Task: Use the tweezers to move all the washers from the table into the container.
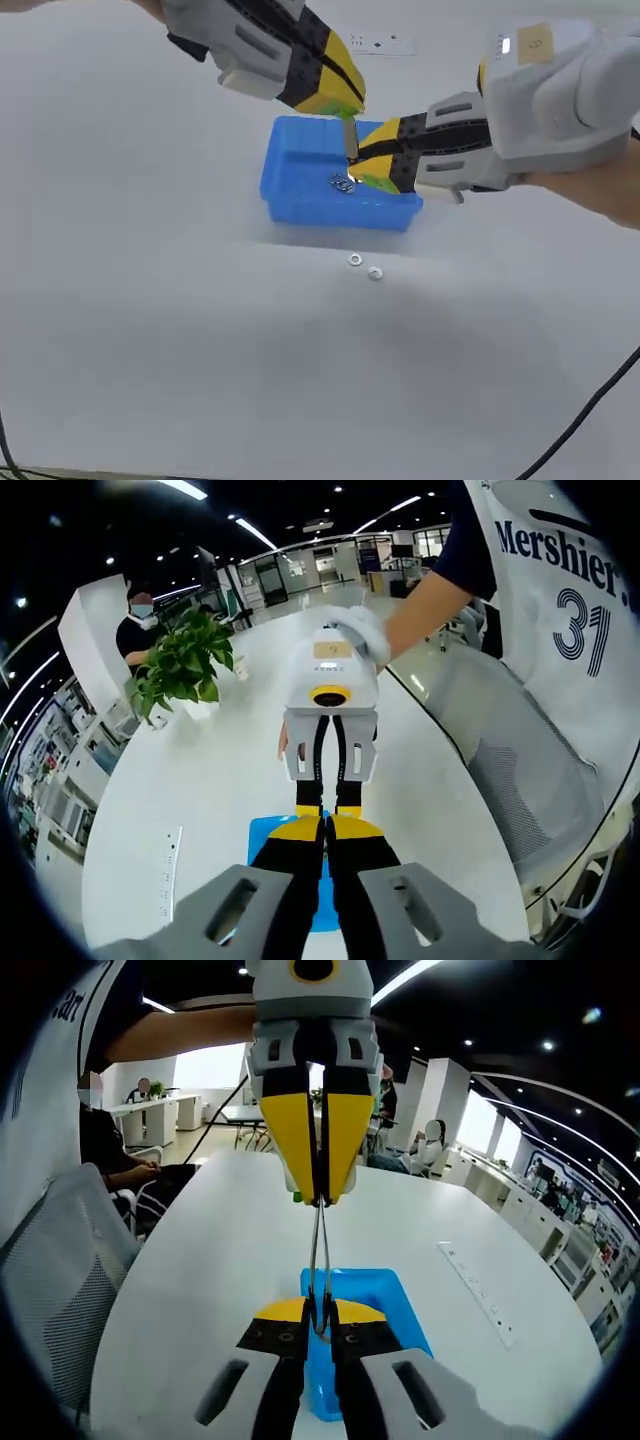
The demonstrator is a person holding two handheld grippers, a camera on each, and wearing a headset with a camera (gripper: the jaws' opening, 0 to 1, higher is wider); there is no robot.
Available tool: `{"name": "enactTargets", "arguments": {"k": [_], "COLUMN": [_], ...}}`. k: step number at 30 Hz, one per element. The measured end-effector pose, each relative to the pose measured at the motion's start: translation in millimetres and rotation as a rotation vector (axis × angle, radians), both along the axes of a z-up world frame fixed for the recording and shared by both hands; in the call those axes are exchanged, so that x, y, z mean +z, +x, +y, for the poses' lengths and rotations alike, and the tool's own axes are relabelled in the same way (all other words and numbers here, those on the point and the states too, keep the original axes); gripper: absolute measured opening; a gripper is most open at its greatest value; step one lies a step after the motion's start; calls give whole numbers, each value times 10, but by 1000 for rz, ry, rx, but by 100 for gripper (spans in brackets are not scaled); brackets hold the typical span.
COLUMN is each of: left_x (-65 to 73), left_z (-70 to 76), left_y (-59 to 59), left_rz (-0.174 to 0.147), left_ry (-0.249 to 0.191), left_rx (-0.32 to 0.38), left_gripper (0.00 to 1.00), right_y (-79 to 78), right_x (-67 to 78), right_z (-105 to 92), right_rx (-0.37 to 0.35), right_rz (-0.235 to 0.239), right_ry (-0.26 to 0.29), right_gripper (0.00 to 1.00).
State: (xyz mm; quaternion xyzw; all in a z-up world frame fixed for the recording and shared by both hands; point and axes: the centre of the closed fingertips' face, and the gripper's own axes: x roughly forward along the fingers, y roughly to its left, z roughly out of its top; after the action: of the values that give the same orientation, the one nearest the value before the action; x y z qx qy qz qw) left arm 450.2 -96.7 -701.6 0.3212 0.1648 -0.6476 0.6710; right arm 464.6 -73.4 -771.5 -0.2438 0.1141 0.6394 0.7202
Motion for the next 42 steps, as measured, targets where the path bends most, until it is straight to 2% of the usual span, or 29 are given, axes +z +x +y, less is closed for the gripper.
{"name": "enactTargets", "arguments": {"k": [9, 16, 22, 32, 36, 42], "left_x": [-133, -260, -402, -593, -647, -724], "left_z": [120, 181, 196, 206, 204, 195], "left_y": [260, 391, 445, 517, 523, 520], "left_rz": [11, 31, 49, 105, 120, 129], "left_ry": [10, 13, 20, 0, -10, 3], "left_rx": [35, 53, 62, 84, 92, 92], "left_gripper": [5, 5, 5, 5, 5, 5], "right_y": [234, 400, 487, 506, 502, 485], "right_x": [-146, -306, -453, -657, -705, -783], "right_z": [97, 165, 176, 181, 173, 165], "right_rx": [-9, -11, -12, -12, -25, -34], "right_rz": [18, 31, 48, 80, 88, 103], "right_ry": [6, 0, -10, -32, -33, -38], "right_gripper": [9, 9, 9, 9, 9, 9]}}
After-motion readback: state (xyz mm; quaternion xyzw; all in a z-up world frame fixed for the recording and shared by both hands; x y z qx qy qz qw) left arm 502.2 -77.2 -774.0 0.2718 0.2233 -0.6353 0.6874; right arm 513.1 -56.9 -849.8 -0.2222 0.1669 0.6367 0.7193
